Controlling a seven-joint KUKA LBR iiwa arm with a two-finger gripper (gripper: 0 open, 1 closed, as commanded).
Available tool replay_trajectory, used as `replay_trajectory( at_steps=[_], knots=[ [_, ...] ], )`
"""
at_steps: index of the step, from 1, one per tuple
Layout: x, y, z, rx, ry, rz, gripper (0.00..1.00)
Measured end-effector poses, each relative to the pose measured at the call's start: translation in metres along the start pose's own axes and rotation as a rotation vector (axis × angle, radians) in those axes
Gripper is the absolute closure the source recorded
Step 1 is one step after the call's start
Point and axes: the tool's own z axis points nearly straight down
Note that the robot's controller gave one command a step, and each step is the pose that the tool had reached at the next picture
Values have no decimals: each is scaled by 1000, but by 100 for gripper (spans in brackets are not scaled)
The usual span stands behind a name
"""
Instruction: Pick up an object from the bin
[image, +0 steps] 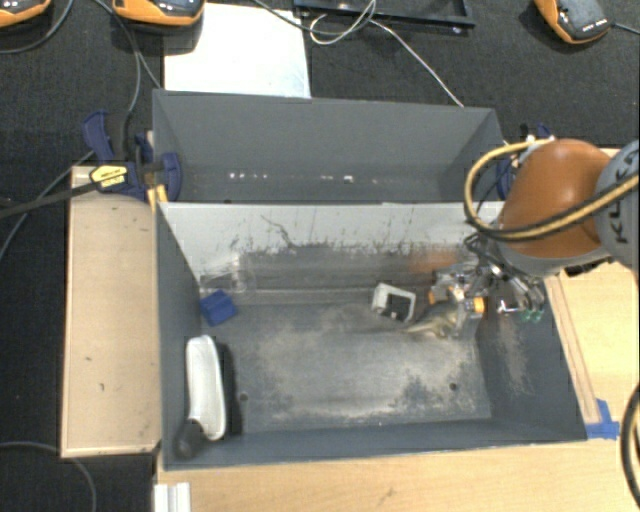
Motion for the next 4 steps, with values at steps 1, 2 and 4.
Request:
replay_trajectory(
  at_steps=[1, 2, 4],
  knots=[
    [-9, 49, 0, -5, 13, 61, 100],
    [-24, 67, 2, -1, -6, 131, 100],
    [-23, 64, -206, -1, -7, 126, 100]
  ],
)
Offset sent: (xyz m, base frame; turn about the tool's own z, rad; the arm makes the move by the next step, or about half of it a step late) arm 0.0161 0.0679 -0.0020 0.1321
